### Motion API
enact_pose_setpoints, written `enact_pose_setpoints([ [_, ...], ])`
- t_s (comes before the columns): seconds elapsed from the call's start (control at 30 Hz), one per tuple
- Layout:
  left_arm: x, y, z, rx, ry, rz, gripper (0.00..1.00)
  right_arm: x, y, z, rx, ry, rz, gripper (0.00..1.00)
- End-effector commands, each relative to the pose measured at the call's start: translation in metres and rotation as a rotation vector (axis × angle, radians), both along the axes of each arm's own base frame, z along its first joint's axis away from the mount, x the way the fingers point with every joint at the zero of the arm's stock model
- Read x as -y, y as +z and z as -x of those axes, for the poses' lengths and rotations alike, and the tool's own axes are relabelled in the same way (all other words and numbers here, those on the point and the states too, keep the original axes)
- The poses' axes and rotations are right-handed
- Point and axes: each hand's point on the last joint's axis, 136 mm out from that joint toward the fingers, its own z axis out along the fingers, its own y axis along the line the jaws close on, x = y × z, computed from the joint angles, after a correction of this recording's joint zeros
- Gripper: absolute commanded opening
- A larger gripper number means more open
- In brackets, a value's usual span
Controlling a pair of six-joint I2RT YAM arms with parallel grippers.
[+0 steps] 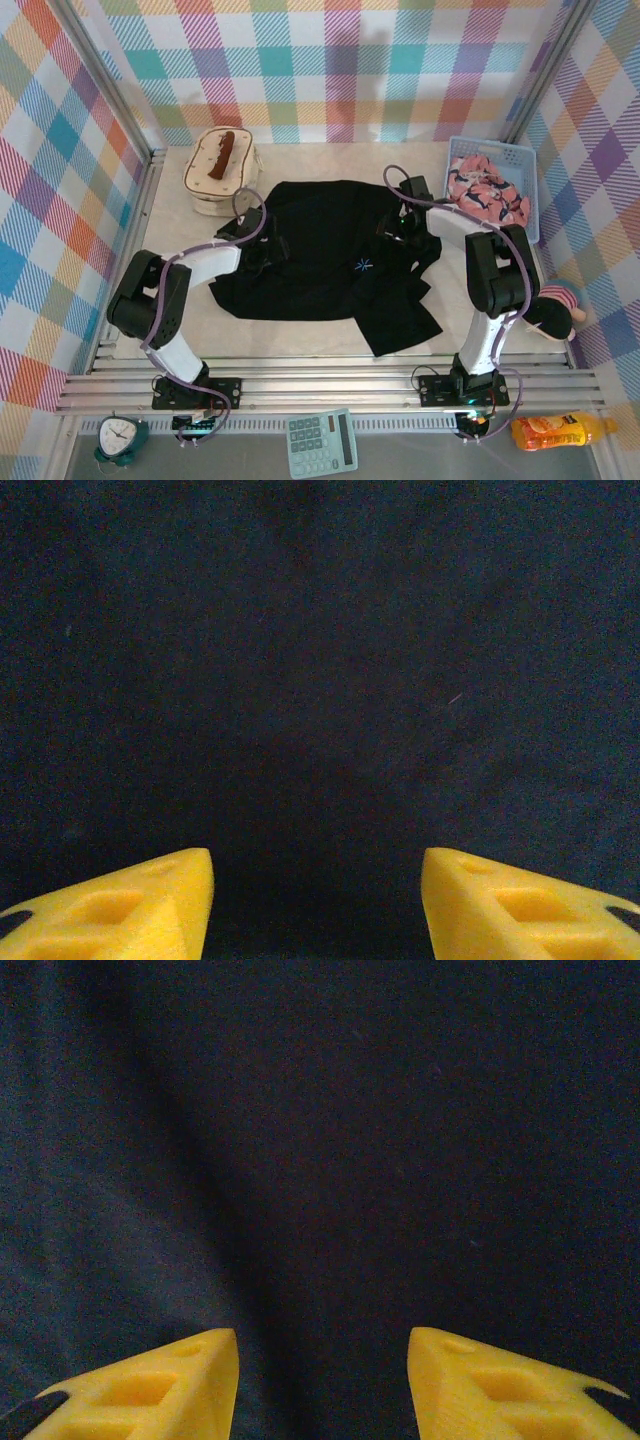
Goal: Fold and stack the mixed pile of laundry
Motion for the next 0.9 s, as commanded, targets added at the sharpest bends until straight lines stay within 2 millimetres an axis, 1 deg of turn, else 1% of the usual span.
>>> enact_pose_setpoints([
  [0.0,-0.011,-0.028,0.045,-0.146,-0.016,-0.055,0.55,0.017,-0.024,0.042,-0.127,-0.037,0.067,0.50],
  [0.07,-0.016,-0.036,0.075,-0.216,-0.024,-0.070,0.55,0.021,-0.031,0.066,-0.174,-0.024,0.073,0.50],
  [0.13,-0.015,-0.033,0.101,-0.257,-0.032,-0.059,0.54,0.023,-0.036,0.093,-0.226,0.002,0.082,0.50],
  [0.17,-0.014,-0.029,0.109,-0.263,-0.031,-0.050,0.54,0.024,-0.036,0.102,-0.241,0.013,0.086,0.50],
  [0.2,-0.012,-0.021,0.116,-0.257,-0.026,-0.030,0.54,0.026,-0.034,0.112,-0.258,0.023,0.088,0.50],
  [0.23,-0.010,-0.011,0.117,-0.239,-0.019,-0.004,0.55,0.027,-0.030,0.118,-0.259,0.029,0.092,0.51],
  [0.27,-0.008,0.003,0.114,-0.202,-0.010,0.019,0.55,0.030,-0.023,0.120,-0.249,0.033,0.097,0.51],
  [0.3,-0.008,0.018,0.106,-0.153,-0.001,0.028,0.57,0.031,-0.013,0.117,-0.220,0.041,0.105,0.51],
  [0.33,-0.008,0.035,0.094,-0.086,0.004,0.024,0.62,0.032,0.000,0.111,-0.182,0.046,0.116,0.52],
  [0.37,-0.010,0.054,0.079,-0.014,0.010,0.007,0.72,0.032,0.014,0.101,-0.137,0.052,0.121,0.52],
  [0.4,-0.010,0.070,0.065,0.045,0.008,-0.013,0.78,0.030,0.030,0.088,-0.084,0.062,0.125,0.53],
  [0.47,-0.014,0.095,0.028,0.135,0.012,-0.079,0.83,0.028,0.059,0.060,0.019,0.077,0.142,0.55],
  [0.53,-0.016,0.106,-0.006,0.172,0.012,-0.137,0.83,0.026,0.079,0.035,0.090,0.084,0.149,0.55],
  [0.6,-0.020,0.104,-0.039,0.191,0.029,-0.196,0.81,0.023,0.090,0.012,0.135,0.083,0.152,0.55],
  [0.67,-0.023,0.092,-0.068,0.180,0.053,-0.236,0.76,0.020,0.096,-0.008,0.168,0.083,0.147,0.55],
  [0.73,-0.025,0.077,-0.089,0.152,0.069,-0.258,0.69,0.016,0.098,-0.026,0.191,0.089,0.143,0.55],
  [0.77,-0.027,0.066,-0.098,0.127,0.079,-0.275,0.67,0.012,0.098,-0.036,0.202,0.100,0.142,0.56],
  [0.87,-0.026,0.043,-0.119,0.085,0.089,-0.311,0.66,0.004,0.095,-0.058,0.216,0.116,0.127,0.56],
])
